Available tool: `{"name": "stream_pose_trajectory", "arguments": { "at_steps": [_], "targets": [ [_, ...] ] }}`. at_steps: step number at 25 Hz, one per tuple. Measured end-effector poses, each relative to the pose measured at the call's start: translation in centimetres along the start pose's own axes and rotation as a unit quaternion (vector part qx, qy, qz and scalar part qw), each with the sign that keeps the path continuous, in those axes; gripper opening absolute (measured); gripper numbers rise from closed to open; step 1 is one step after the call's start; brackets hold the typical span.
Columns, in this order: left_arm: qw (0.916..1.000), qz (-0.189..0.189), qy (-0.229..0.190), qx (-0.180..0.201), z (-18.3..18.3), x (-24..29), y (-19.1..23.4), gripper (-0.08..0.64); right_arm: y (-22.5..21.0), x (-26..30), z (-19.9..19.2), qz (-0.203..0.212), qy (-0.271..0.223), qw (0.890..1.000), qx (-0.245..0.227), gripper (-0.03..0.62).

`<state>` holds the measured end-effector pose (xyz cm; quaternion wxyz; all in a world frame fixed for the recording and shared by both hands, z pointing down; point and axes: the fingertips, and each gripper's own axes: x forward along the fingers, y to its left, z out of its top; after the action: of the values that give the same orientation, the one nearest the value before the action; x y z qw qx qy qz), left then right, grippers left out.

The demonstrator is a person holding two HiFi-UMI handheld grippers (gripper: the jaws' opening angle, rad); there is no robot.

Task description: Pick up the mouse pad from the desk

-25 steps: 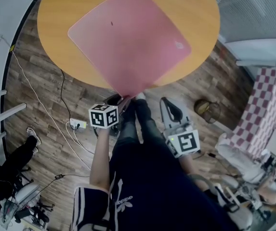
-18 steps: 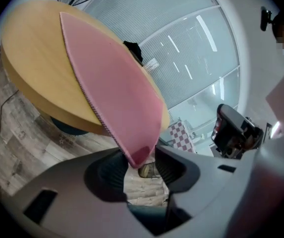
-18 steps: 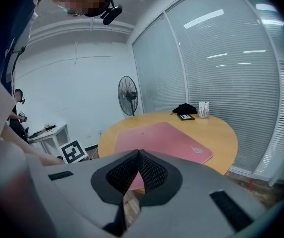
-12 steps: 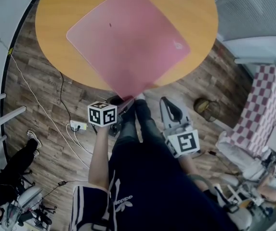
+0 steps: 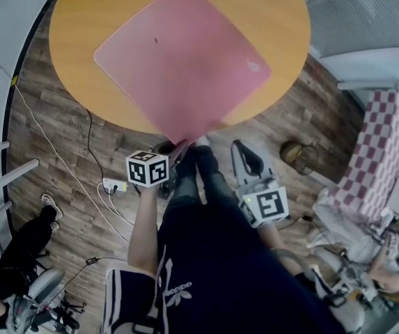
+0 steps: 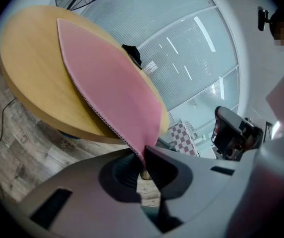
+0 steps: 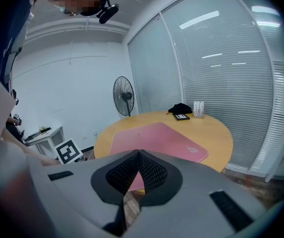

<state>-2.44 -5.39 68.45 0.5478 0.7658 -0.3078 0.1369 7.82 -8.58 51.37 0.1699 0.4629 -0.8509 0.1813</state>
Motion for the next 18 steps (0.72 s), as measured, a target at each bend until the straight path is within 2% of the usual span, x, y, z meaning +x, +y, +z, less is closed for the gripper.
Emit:
{"name": "stream_pose_trajectory", "arguments": {
  "at_steps": [8, 18],
  "targets": [
    [0.9980, 0.023, -0.004, 0.059, 1.1, -0.8, -1.2, 0.021, -0.7, 0.1, 1.6, -0.003, -0.018, 1.000, -0.006, 0.004],
    [0.9942, 0.039, -0.025, 0.097, 3.2, -1.8, -2.4, 0.022, -1.3, 0.4, 4.1, -0.005, -0.043, 0.999, -0.016, 0.005]
  ]
}}
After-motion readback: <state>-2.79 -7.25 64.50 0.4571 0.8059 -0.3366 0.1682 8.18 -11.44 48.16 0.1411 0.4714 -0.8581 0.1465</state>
